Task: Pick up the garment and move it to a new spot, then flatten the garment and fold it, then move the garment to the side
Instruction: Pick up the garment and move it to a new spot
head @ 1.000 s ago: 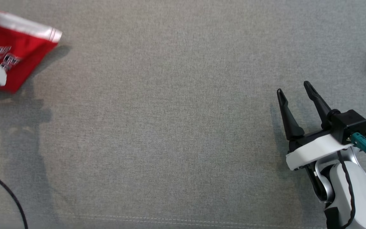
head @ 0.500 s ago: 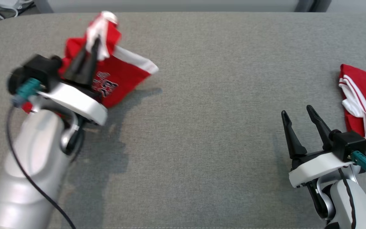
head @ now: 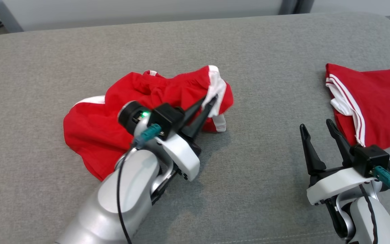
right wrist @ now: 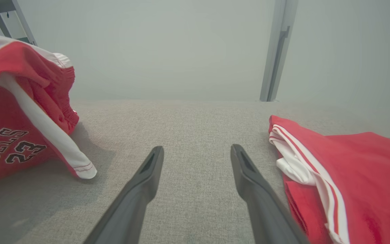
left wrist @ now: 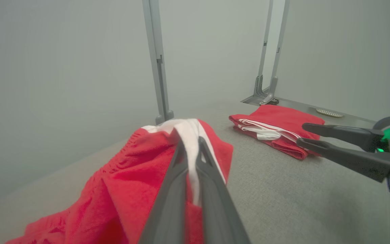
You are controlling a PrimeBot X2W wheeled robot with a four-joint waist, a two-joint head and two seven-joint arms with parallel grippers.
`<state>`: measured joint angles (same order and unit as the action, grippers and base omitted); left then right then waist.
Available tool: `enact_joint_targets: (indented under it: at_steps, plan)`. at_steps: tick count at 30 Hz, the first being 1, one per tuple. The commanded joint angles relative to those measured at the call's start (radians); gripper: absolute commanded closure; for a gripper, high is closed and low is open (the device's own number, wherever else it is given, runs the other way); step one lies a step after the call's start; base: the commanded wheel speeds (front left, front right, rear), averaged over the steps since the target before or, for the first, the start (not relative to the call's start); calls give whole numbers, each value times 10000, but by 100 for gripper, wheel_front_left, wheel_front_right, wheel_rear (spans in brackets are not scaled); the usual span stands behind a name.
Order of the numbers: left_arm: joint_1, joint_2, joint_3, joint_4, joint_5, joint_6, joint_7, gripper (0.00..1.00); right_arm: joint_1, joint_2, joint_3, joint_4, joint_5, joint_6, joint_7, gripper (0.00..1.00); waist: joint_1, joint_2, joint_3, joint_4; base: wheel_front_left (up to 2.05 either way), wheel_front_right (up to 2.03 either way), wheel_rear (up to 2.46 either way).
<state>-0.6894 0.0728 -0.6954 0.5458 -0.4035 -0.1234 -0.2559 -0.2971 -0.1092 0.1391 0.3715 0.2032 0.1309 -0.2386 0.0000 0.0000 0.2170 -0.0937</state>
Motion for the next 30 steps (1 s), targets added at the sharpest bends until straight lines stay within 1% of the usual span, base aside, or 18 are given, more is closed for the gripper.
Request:
enact_joint_targets:
  at_steps: [1, 5, 10, 11, 12, 13, 17, 20, 23, 24, 30]
  plan:
    - [-534, 77, -16, -185, 30, -70, -58, 100, -53, 5, 226, -173, 61, -2, -172, 0, 0, 0, 62, -187, 0, 0, 0]
    - [-604, -108, -993, -181, -177, -71, -58, 100, -59, 70, 315, -82, 83, -2, -190, 0, 0, 0, 50, -479, 0, 0, 0]
    - [-434, -163, -1437, 283, -449, -71, -58, 100, -71, 107, 404, 16, 129, -2, -204, 0, 0, 0, 11, -690, 0, 0, 0]
    - [-379, -168, -1541, 473, -504, -72, -58, 79, -73, 108, 409, 39, 138, -2, -206, 0, 0, 0, 5, -714, 0, 0, 0]
    - [-336, -173, -1587, 577, -556, -72, -58, 29, -74, 107, 408, 61, 145, -2, -209, 0, 0, 0, -9, -725, 0, 0, 0]
    - [-289, -175, -1587, 658, -575, -72, -58, 0, -72, 101, 403, 79, 153, -2, -211, 0, 0, 0, -24, -726, 0, 0, 0]
    - [34, -157, -1319, 710, -567, -72, -58, 0, -18, 30, 324, 108, 176, -2, -218, 0, 0, 0, -131, -559, 0, 0, 0]
    - [404, -55, -925, 502, -512, -72, -58, 0, 40, -31, 294, 91, 176, -2, -221, 0, 0, 0, -272, -327, 0, 0, 0]
    - [873, 110, -402, 220, -401, -72, -59, 0, 86, -112, 250, 73, 194, -2, -223, 0, 0, 0, -441, -49, 0, 0, 0]
    - [1219, 189, -38, 10, -320, -63, -59, 0, 135, -159, 240, 60, 211, -2, -224, 0, 0, 0, -569, 159, 0, 0, 0]
    - [2741, 285, 1277, -910, 54, 80, -59, 0, 320, -365, 281, 223, 313, -2, -220, 0, 0, 0, -1113, 1012, 0, 0, 0]
